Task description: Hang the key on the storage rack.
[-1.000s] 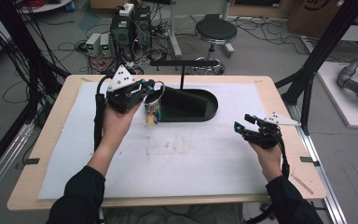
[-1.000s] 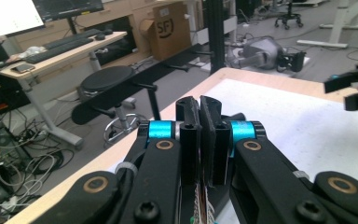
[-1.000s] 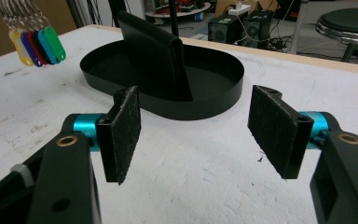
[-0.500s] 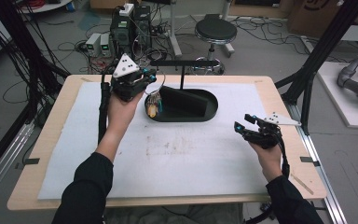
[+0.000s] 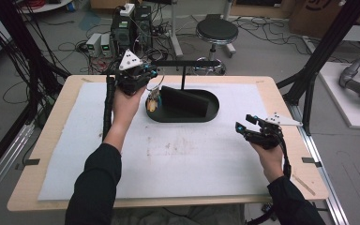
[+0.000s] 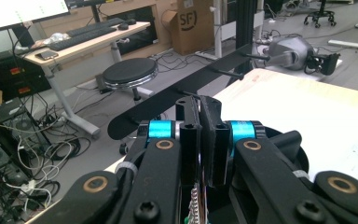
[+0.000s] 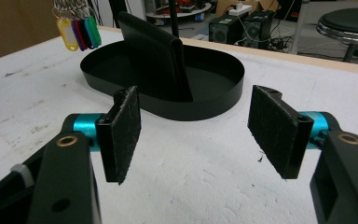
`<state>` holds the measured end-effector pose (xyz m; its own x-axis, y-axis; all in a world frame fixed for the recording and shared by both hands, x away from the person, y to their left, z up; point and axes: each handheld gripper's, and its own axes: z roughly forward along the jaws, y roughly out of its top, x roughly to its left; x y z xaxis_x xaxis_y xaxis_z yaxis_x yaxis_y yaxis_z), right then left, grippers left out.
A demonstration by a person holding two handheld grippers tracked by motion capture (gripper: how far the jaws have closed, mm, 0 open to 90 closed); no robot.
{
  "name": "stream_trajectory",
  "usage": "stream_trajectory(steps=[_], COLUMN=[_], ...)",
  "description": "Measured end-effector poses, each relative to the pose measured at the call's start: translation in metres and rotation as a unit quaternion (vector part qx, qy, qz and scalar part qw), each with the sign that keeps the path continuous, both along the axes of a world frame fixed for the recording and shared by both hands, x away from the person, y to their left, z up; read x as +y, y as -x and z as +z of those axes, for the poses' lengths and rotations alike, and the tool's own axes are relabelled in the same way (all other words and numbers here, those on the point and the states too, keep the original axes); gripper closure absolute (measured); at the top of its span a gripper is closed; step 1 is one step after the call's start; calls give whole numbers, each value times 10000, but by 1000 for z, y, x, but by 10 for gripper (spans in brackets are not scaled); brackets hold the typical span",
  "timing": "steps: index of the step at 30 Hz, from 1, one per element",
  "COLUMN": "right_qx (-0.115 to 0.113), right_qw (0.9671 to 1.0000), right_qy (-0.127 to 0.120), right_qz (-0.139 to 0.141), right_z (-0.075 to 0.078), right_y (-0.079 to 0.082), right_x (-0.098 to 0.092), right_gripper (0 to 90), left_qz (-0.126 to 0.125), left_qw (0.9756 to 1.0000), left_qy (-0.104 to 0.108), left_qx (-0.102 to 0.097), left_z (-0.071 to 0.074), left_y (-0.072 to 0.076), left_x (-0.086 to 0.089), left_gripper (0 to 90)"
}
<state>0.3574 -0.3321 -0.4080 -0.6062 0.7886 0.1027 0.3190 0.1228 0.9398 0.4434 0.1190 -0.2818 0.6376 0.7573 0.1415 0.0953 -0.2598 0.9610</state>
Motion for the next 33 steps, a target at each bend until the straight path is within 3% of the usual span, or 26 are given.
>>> stream_trajectory(steps=[7,11,13,20,33], right_qx=[-14,-6,10,-3,0], right_qw=[10000,10000,10000,10000,10000], right_qy=[-3,-7,2,-5,-12], right_qz=[7,11,20,22,34], right_z=[0,0,0,0,0], right_y=[0,0,0,0,0], right_x=[0,0,1,0,1], right_gripper=[351,351,351,351,351], left_qz=[104,167,228,332,418], left_qw=[9999,9997,9996,9992,9981], left_qy=[-3,126,32,190,352], left_qx=[59,127,147,117,281], left_z=[-5,-9,-11,-15,-24], left_y=[-12,-17,-20,-26,-36], left_x=[2,2,2,5,5], left_gripper=[863,864,863,863,863])
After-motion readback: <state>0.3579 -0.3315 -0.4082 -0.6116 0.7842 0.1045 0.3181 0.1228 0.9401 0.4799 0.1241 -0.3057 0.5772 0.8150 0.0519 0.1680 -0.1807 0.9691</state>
